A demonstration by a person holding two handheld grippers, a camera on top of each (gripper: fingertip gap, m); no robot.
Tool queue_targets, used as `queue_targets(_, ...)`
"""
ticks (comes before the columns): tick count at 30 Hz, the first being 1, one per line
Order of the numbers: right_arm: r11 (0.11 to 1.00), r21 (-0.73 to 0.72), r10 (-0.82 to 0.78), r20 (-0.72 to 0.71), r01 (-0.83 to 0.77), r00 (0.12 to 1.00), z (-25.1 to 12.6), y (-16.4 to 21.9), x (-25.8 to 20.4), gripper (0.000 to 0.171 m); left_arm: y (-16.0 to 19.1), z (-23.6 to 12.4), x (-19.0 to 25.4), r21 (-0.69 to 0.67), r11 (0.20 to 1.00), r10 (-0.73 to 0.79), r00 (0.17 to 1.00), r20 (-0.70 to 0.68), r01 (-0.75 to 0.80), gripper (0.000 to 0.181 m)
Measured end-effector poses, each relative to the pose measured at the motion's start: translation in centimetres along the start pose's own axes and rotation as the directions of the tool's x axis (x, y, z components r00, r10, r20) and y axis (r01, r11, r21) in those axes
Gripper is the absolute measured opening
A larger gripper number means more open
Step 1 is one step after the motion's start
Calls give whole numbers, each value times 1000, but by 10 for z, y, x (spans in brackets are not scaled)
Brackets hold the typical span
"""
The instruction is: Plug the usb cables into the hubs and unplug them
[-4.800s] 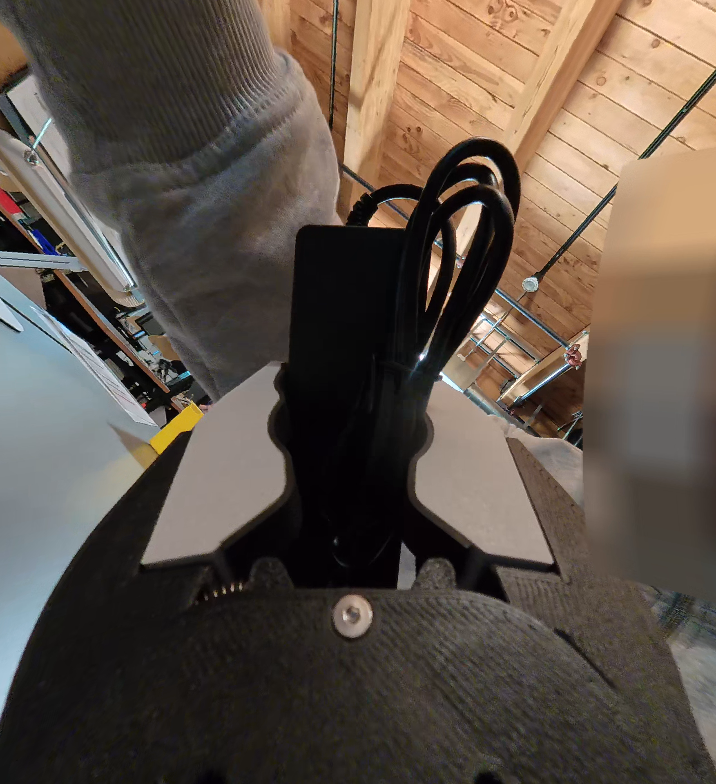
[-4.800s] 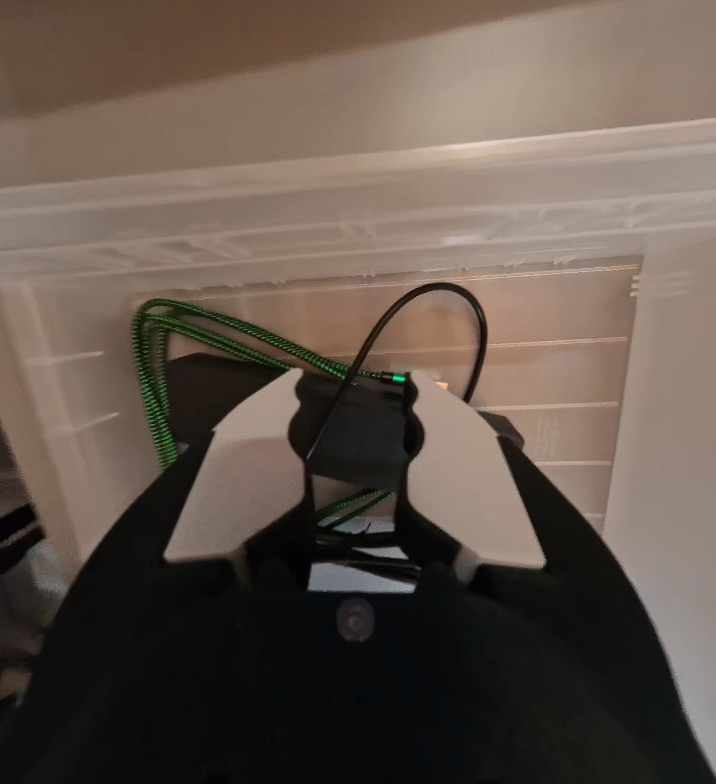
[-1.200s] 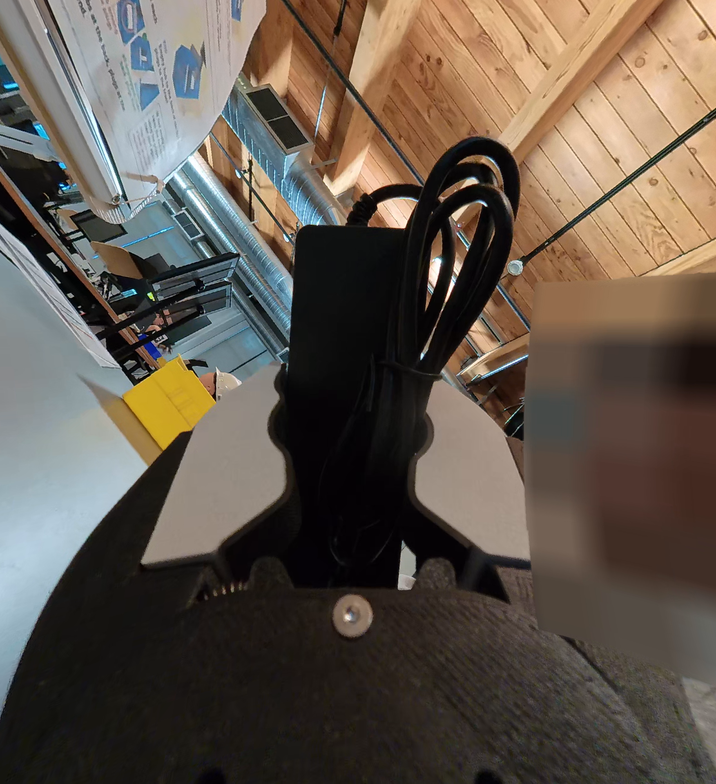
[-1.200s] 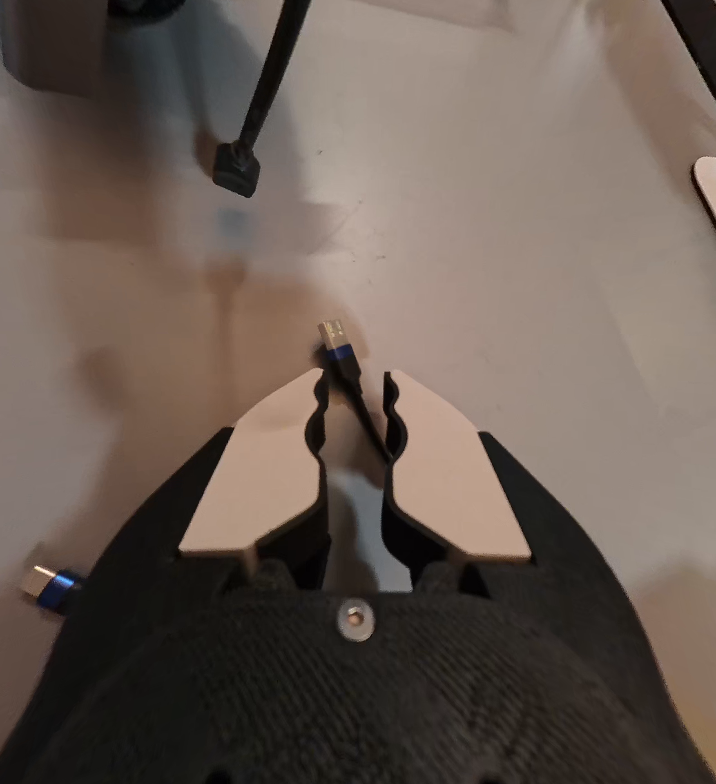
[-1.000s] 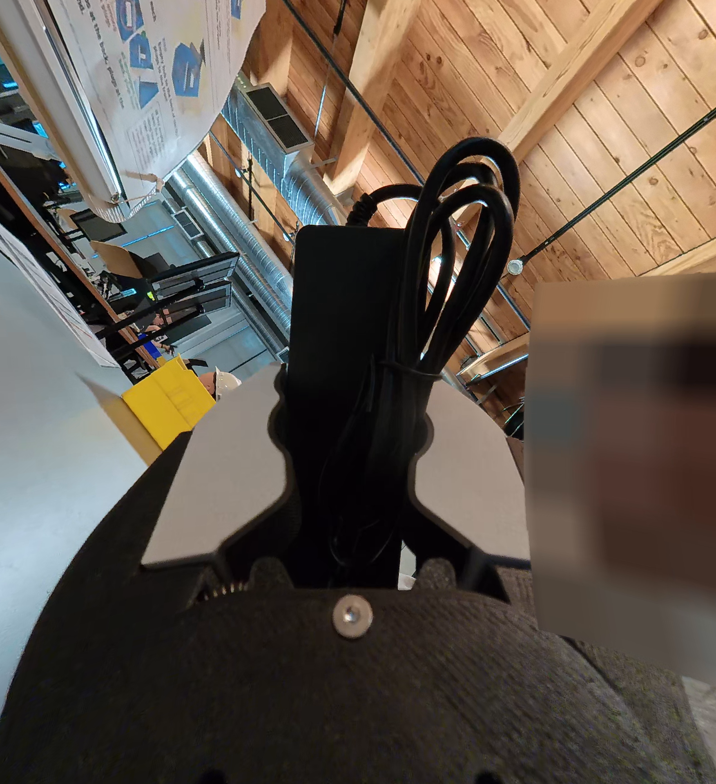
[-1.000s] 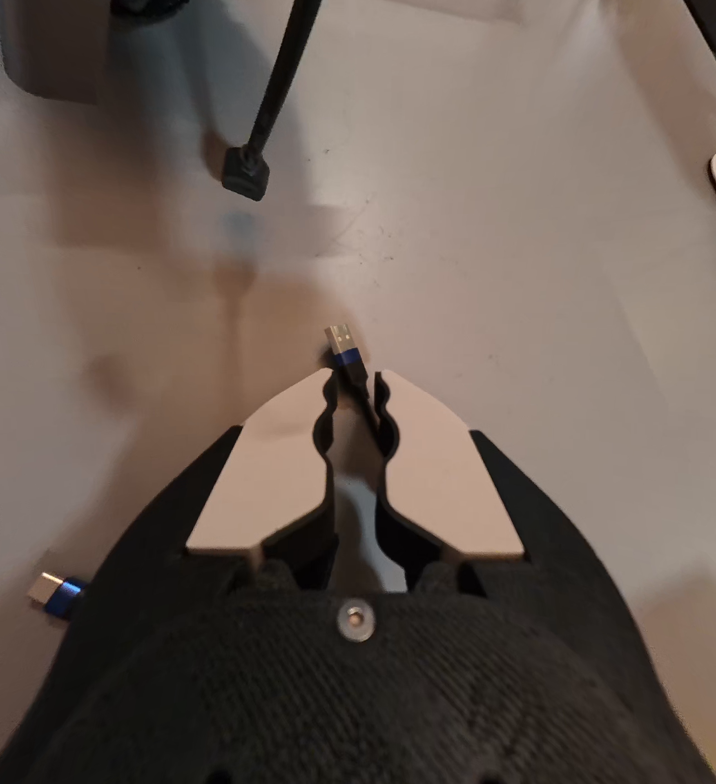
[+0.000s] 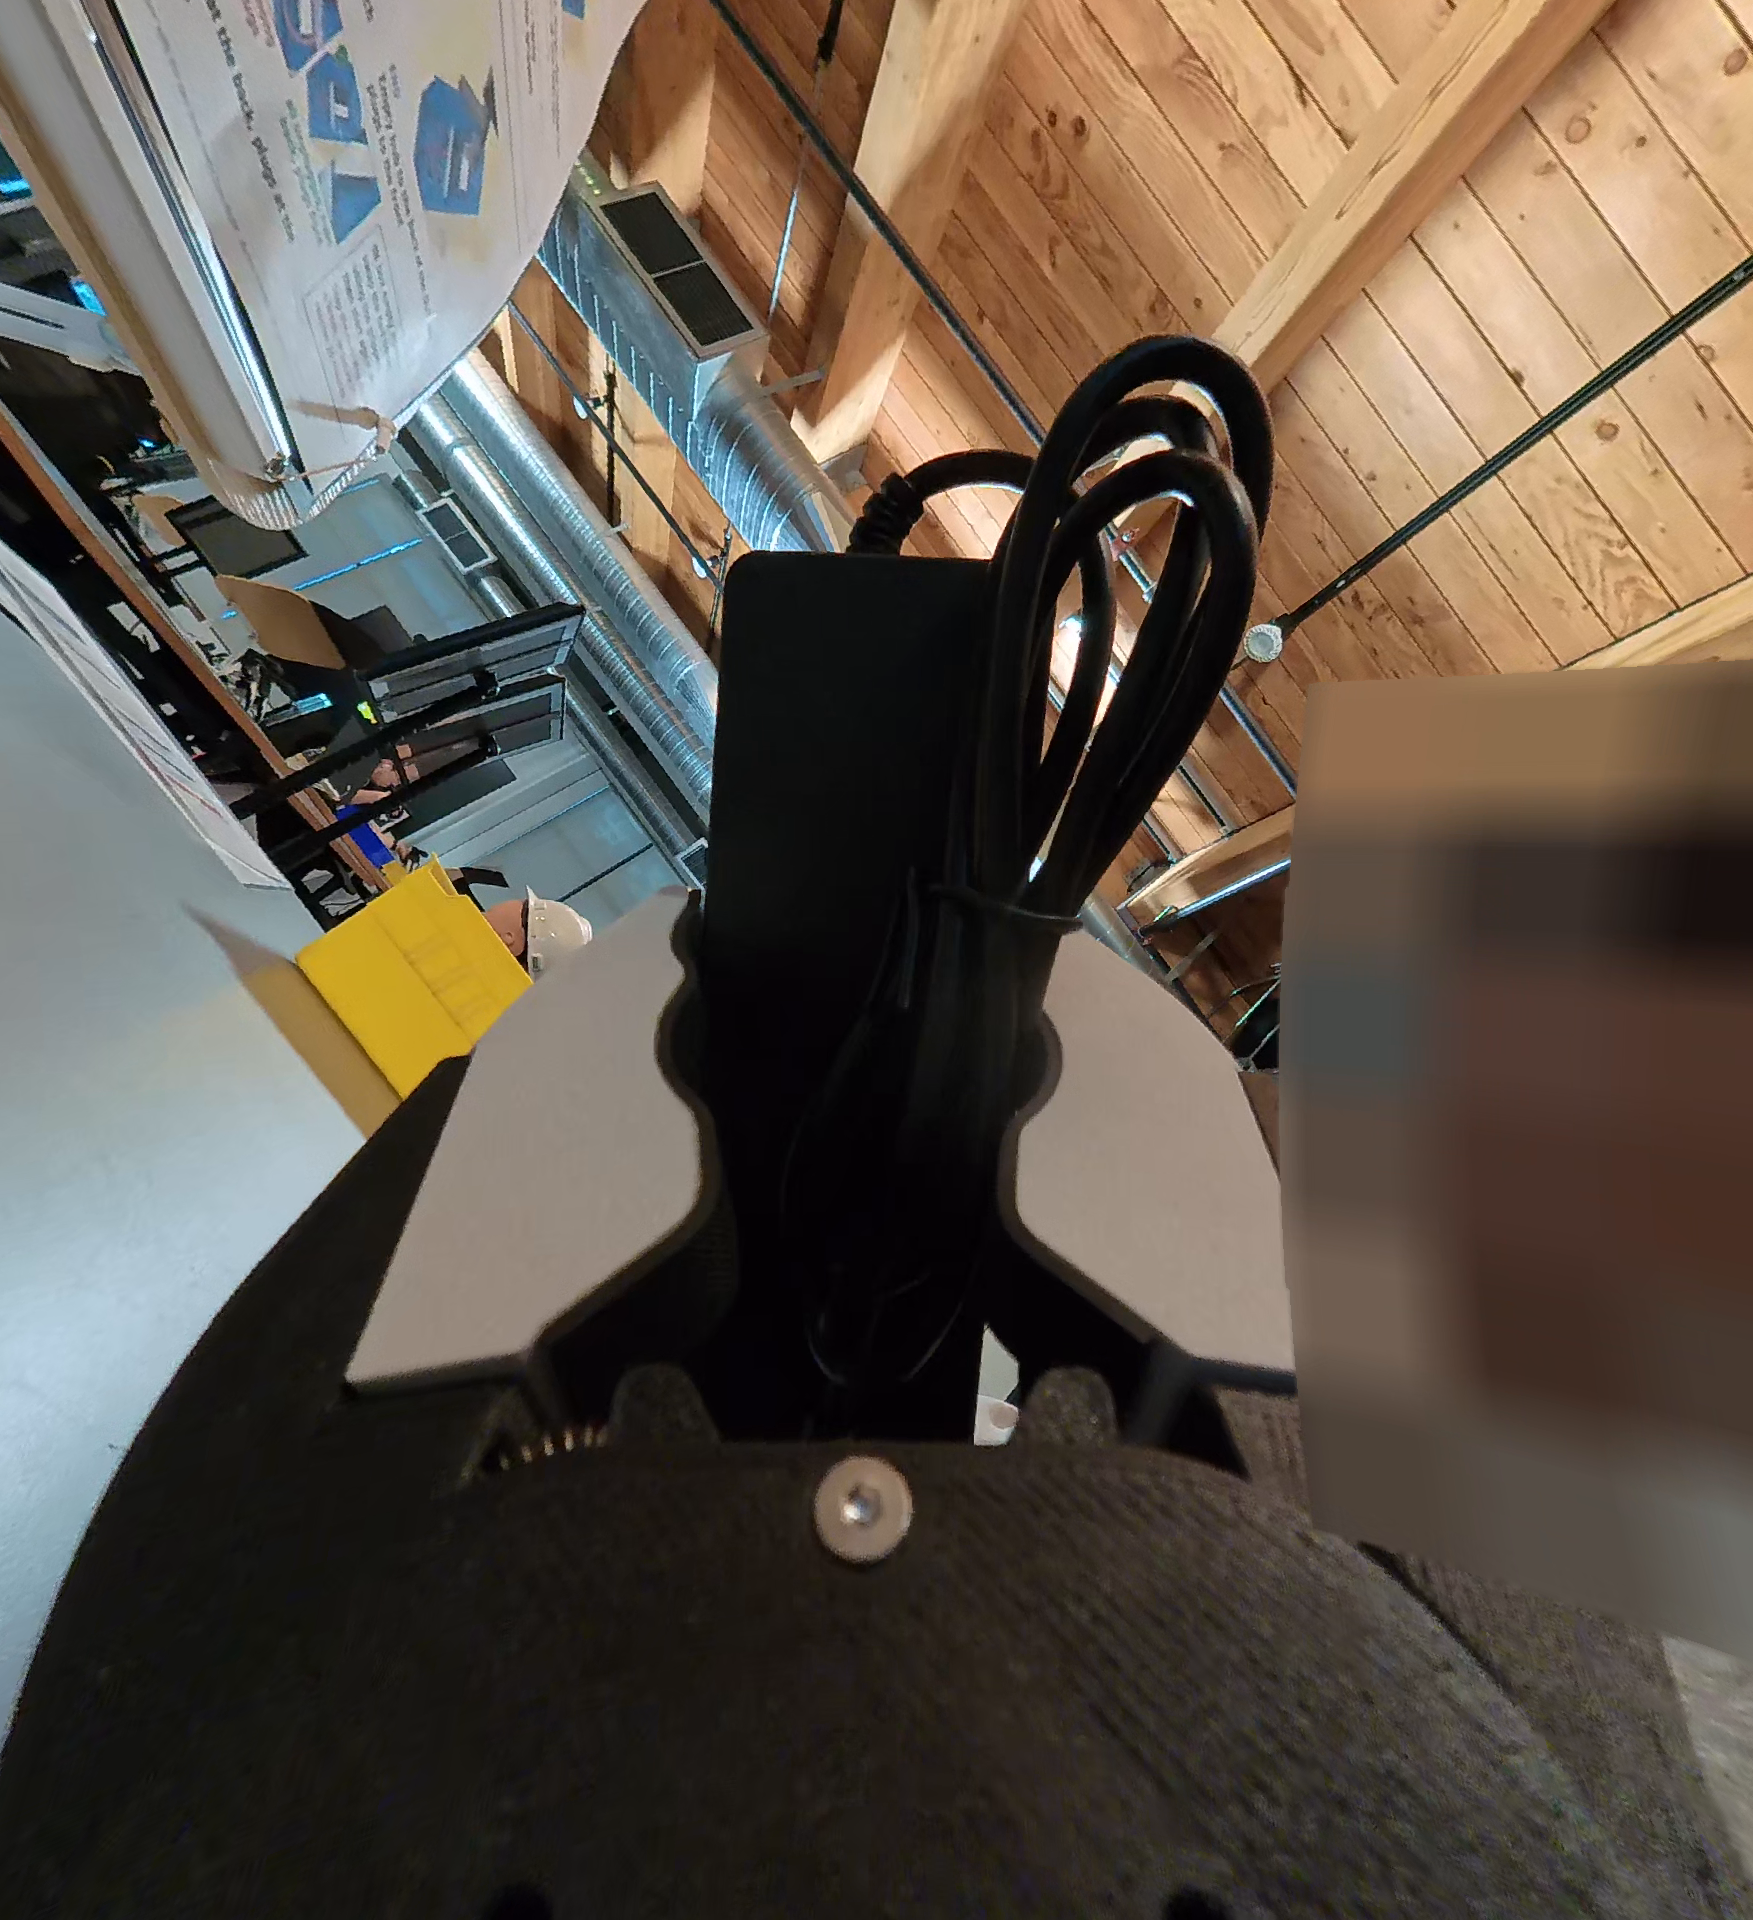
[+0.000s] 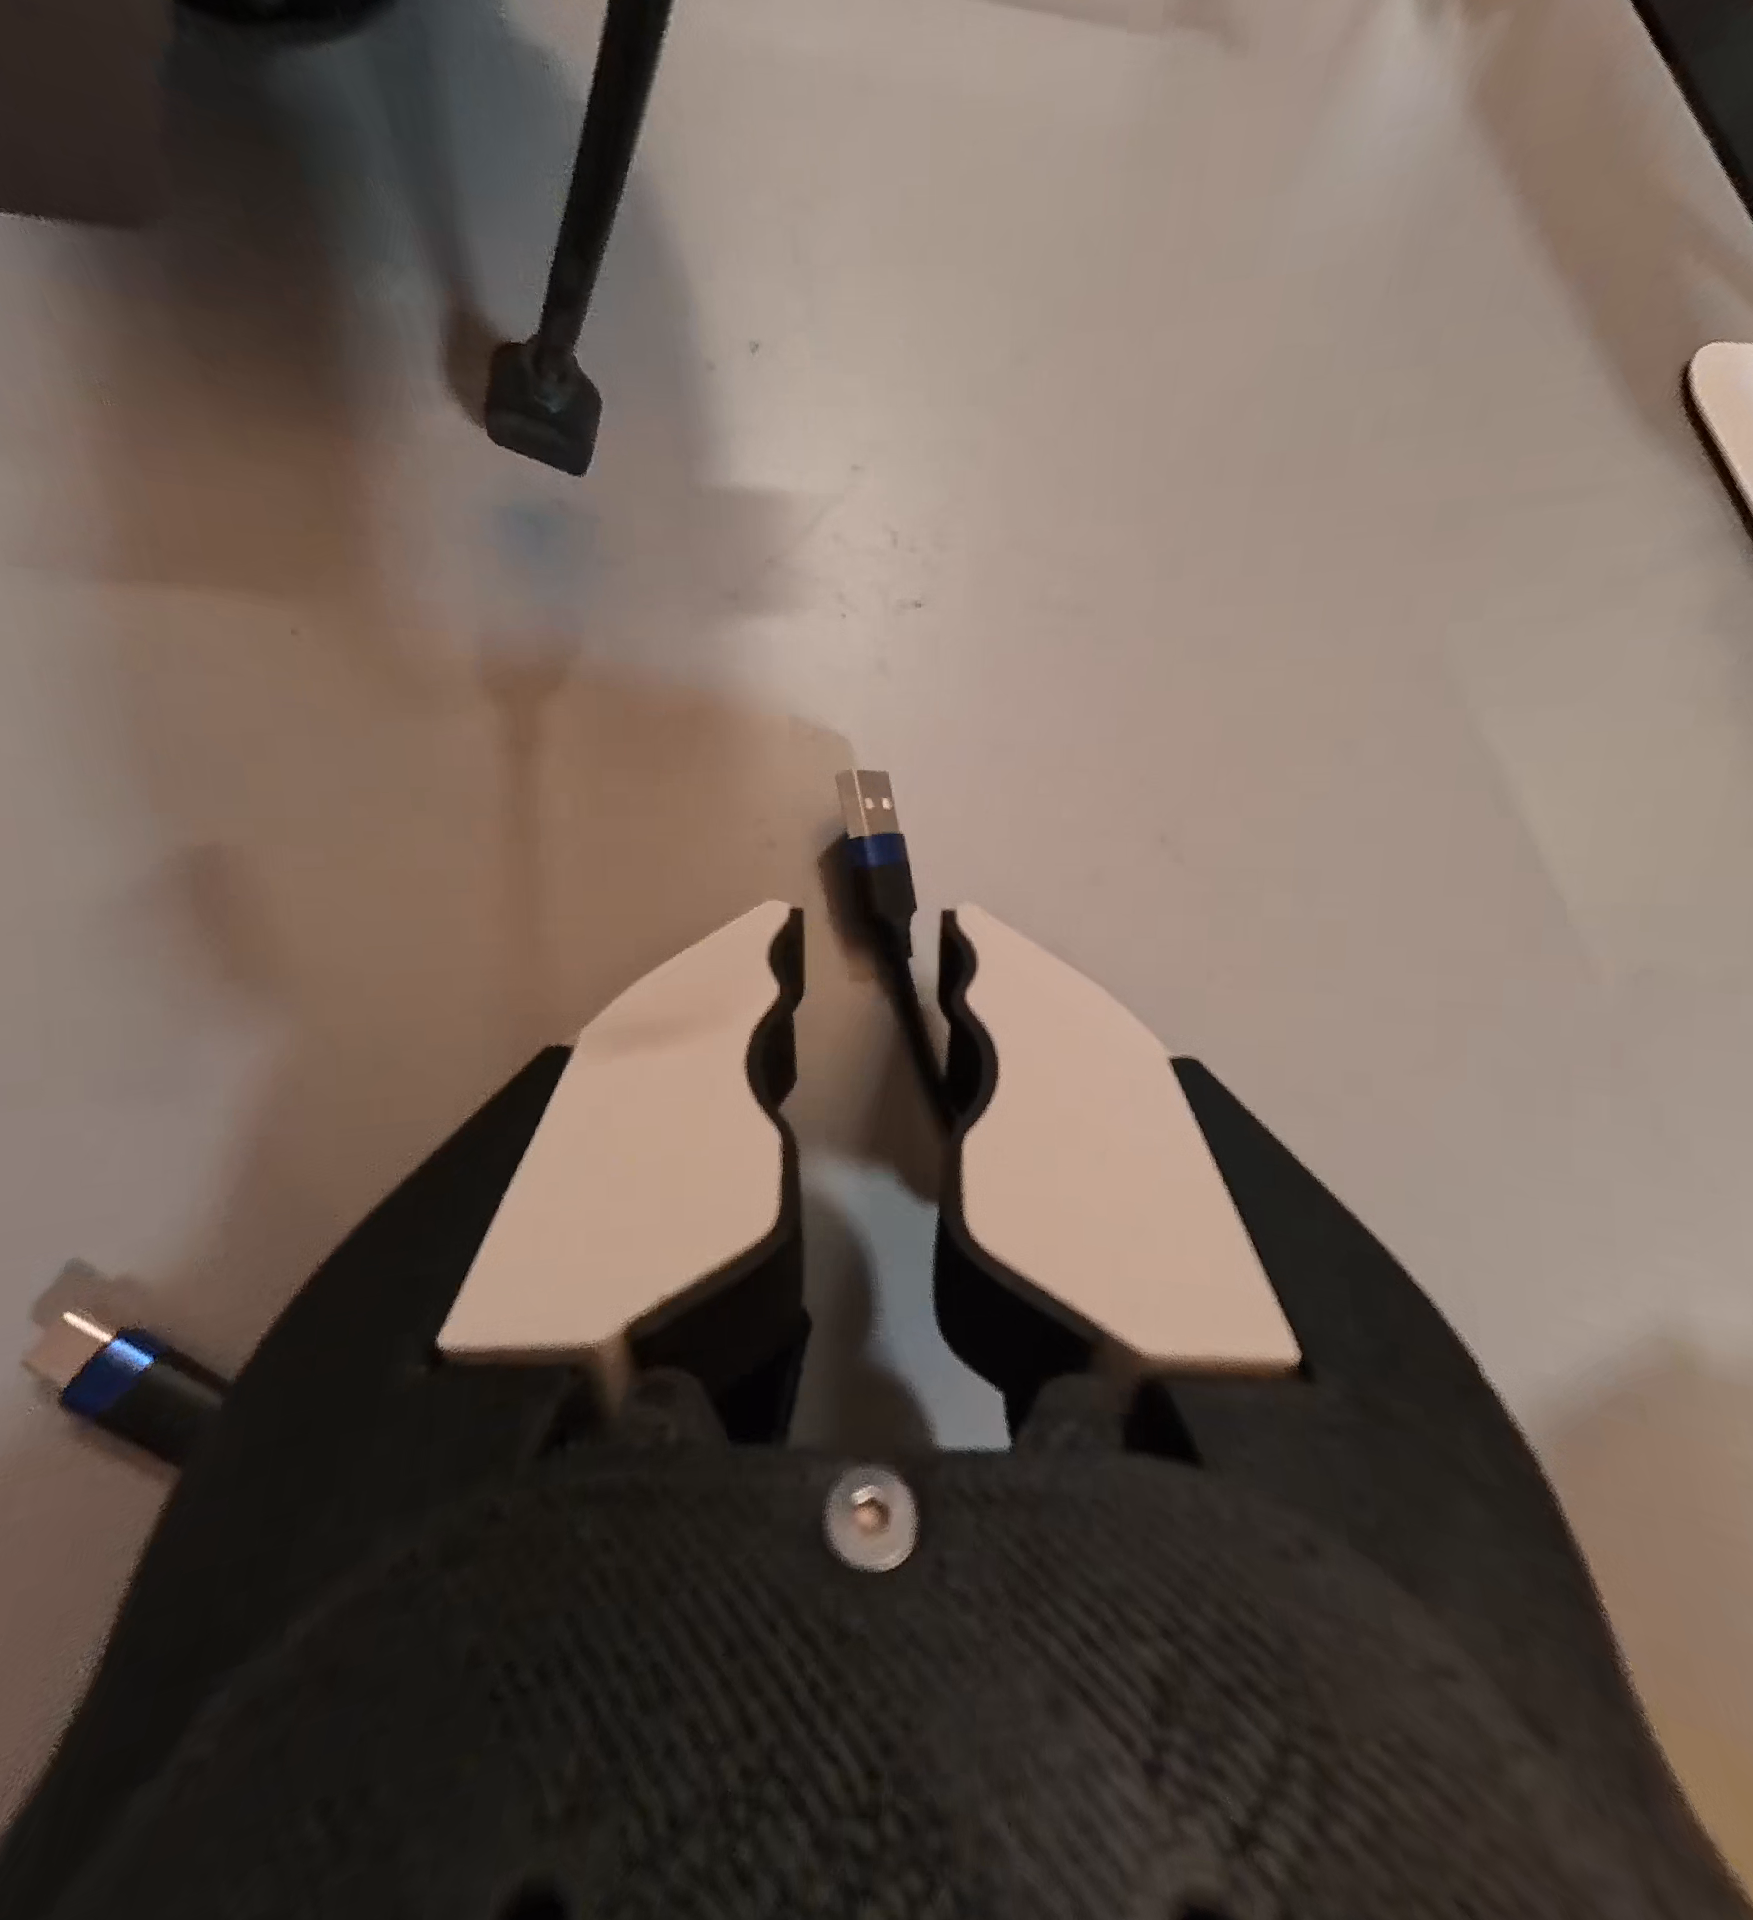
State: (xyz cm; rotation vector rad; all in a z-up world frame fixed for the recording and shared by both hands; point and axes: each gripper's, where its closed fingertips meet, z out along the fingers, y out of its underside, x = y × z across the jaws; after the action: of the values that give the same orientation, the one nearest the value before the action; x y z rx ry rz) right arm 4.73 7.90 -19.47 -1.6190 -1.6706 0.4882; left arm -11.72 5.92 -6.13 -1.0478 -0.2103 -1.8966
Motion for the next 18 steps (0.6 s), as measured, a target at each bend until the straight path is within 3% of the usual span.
queue_targets(12,996,-66,46,-92,-52,995,9,-1,10,9,3,1,-2,-11,1000,-5,1000,3,5,61)
queue_targets(18,965,8,261,-32,-261,965,0,-15,13,7,4,2,-1,-12,1000,-3,1000,2,3,61)
